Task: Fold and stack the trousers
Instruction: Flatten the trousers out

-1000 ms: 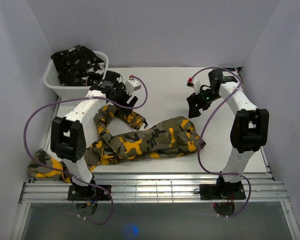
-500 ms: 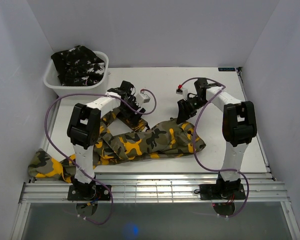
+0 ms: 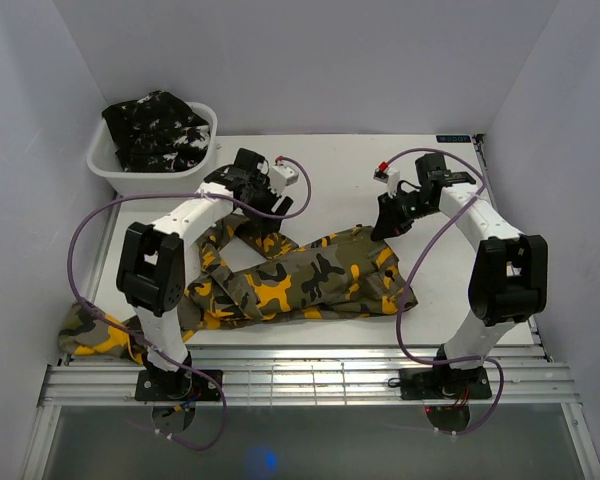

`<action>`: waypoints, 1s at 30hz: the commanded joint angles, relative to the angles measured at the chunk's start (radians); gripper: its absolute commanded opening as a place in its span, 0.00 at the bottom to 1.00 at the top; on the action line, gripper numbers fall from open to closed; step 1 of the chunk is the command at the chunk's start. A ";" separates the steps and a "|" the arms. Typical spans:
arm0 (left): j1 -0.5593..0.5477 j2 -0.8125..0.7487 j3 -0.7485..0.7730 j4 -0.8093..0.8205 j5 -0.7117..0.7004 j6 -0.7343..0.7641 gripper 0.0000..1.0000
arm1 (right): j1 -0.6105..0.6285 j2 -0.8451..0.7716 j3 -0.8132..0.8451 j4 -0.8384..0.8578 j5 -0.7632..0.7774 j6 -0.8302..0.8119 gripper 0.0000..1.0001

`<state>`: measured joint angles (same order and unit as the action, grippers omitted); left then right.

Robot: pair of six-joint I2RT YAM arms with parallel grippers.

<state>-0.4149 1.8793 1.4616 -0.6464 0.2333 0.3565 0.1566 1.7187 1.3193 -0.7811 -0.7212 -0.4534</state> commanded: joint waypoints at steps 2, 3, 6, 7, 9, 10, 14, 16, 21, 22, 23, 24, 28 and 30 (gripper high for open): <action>-0.050 -0.109 0.022 -0.061 0.057 -0.044 0.84 | -0.042 -0.059 0.000 0.026 0.009 -0.027 0.08; -0.067 -0.117 0.000 -0.059 0.058 -0.045 0.83 | -0.043 -0.062 -0.005 0.026 0.011 -0.033 0.08; -0.136 -0.103 -0.073 -0.007 0.025 -0.069 0.83 | -0.045 -0.070 -0.020 0.026 0.012 -0.041 0.08; -0.146 -0.089 -0.079 0.019 0.015 -0.080 0.83 | -0.045 -0.073 -0.029 0.025 0.012 -0.042 0.08; -0.165 -0.054 -0.080 0.045 -0.011 -0.106 0.82 | -0.045 -0.079 -0.037 0.017 0.011 -0.054 0.08; -0.168 -0.014 -0.076 0.068 -0.041 -0.129 0.81 | -0.045 -0.087 -0.048 0.011 0.012 -0.067 0.08; -0.185 0.067 -0.055 0.109 -0.139 -0.172 0.74 | -0.045 -0.116 -0.086 -0.004 0.022 -0.094 0.08; -0.193 0.095 -0.060 0.122 -0.182 -0.174 0.69 | -0.045 -0.140 -0.106 -0.004 0.032 -0.113 0.08; -0.203 0.096 -0.105 0.142 -0.258 -0.205 0.57 | -0.071 -0.188 -0.163 -0.003 0.071 -0.145 0.08; -0.203 0.090 -0.124 0.143 -0.262 -0.208 0.50 | -0.078 -0.203 -0.170 -0.001 0.075 -0.148 0.08; -0.203 0.066 -0.133 0.148 -0.273 -0.214 0.47 | -0.087 -0.209 -0.175 -0.003 0.080 -0.157 0.08; -0.202 0.052 -0.139 0.148 -0.276 -0.215 0.44 | -0.098 -0.217 -0.187 -0.003 0.089 -0.160 0.08; -0.180 -0.041 -0.150 0.130 -0.278 -0.223 0.32 | -0.187 -0.257 -0.212 -0.012 0.109 -0.197 0.08; -0.156 -0.100 -0.150 0.122 -0.237 -0.223 0.62 | -0.209 -0.263 -0.224 -0.026 0.108 -0.227 0.08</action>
<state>-0.6323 1.9018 1.3281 -0.4797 0.0647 0.1390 0.0040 1.5024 1.1049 -0.7670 -0.6655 -0.6140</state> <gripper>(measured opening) 0.537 0.084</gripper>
